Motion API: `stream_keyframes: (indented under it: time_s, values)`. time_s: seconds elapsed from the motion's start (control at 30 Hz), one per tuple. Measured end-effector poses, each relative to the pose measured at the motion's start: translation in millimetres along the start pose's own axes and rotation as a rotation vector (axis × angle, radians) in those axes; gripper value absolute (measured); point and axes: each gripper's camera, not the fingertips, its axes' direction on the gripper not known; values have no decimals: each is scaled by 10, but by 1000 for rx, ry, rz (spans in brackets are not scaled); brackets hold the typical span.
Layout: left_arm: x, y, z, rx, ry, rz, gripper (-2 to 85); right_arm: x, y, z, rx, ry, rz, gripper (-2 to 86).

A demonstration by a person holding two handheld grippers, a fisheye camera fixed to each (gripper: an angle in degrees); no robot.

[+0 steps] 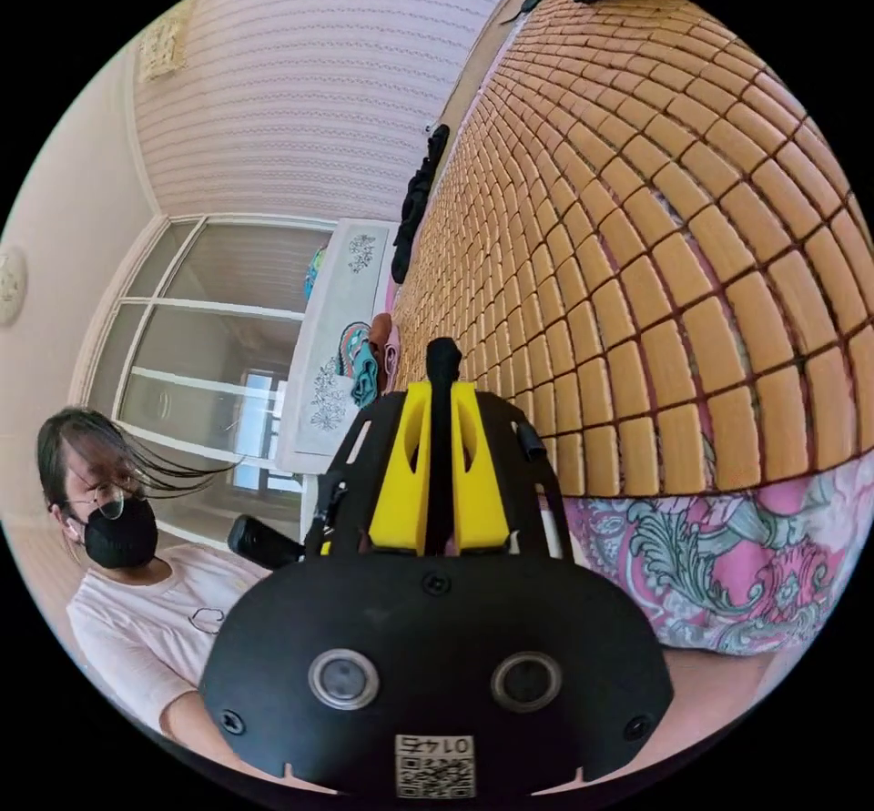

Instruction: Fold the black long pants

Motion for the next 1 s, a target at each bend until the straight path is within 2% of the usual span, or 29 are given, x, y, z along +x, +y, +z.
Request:
stream_keyframes:
  time_s: [0.13, 0.23, 0.3, 0.4, 0.47, 0.53, 0.6, 0.7, 0.83, 1.0]
  values:
    - [81, -190, -126, 162, 136, -8, 31, -419, 188, -726, 135, 50, -93, 28]
    - [-38, -243, -319, 265, 190, -55, 31, -857, 229, -810, 154, 113, -171, 33]
    - [-219, -176, -512, 308, 176, -85, 32, -1090, 177, -562, 105, 95, -223, 39]
    - [-677, 101, -963, 317, 110, -186, 38, -1384, 132, 282, -9, -12, -306, 71]
    - [-1122, 447, -1306, 230, 26, -305, 45, -1385, 157, 1089, -151, -86, -306, 102]
    - [-1426, 760, -1497, 136, -65, -420, 43, -1293, 172, 1478, -255, -139, -301, 104]
    - [-1655, 1057, -1682, 89, -158, -534, 37, -1222, 231, 1574, -277, -128, -313, 94]
    - [-1878, 1348, -1842, 90, -242, -634, 38, -1174, 395, 1498, -329, 110, -367, 82]
    - [-2127, 1288, -1661, 114, -236, -694, 58, -1097, 751, 1458, -452, 454, -431, 75]
    - [-2381, 991, -1249, 126, -171, -681, 77, -1085, 1133, 1482, -528, 565, -480, 75]
